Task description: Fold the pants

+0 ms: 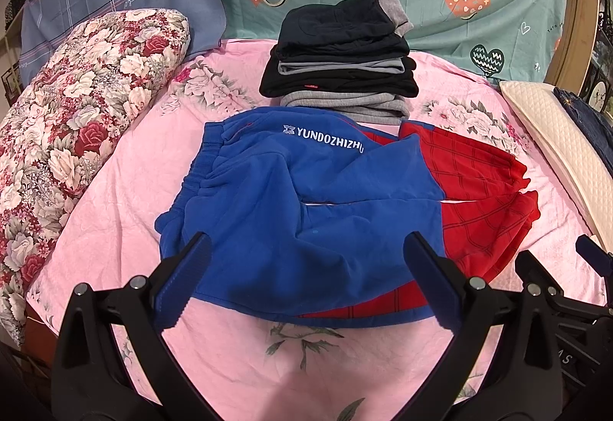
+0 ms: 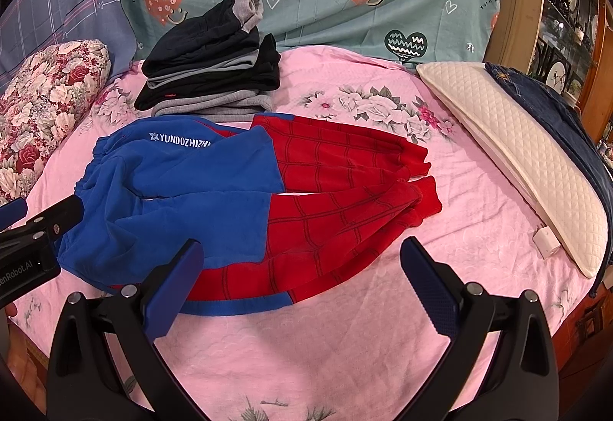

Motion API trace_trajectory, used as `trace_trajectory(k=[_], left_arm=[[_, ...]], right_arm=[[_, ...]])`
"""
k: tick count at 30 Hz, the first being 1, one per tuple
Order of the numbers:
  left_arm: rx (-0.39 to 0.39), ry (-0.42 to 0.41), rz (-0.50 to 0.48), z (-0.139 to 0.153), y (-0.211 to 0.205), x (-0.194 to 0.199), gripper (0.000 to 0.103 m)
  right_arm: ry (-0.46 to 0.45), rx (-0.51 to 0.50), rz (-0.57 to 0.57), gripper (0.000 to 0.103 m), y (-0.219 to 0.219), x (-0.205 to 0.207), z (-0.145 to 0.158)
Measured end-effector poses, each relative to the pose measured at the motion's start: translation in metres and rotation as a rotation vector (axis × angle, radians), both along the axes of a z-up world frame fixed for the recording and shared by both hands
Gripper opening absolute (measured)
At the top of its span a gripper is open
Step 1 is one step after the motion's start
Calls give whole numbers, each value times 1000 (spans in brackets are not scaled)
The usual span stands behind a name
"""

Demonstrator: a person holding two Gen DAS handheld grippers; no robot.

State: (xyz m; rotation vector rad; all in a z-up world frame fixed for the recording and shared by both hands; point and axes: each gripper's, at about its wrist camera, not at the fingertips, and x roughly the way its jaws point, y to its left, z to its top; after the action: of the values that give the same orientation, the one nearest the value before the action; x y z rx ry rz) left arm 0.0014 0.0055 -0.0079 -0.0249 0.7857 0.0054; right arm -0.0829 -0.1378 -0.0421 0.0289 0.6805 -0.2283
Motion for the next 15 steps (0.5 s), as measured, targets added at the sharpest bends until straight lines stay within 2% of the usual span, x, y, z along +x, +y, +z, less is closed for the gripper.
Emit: trace_trajectory(k=[9,15], left_arm=[[-1,0,1,-1,0,-2,101],[-1,1,1,-1,0,-1,101]], right_arm=[[2,0,1,102,-5,0,6],[2,0,2,102,1,1,-1]])
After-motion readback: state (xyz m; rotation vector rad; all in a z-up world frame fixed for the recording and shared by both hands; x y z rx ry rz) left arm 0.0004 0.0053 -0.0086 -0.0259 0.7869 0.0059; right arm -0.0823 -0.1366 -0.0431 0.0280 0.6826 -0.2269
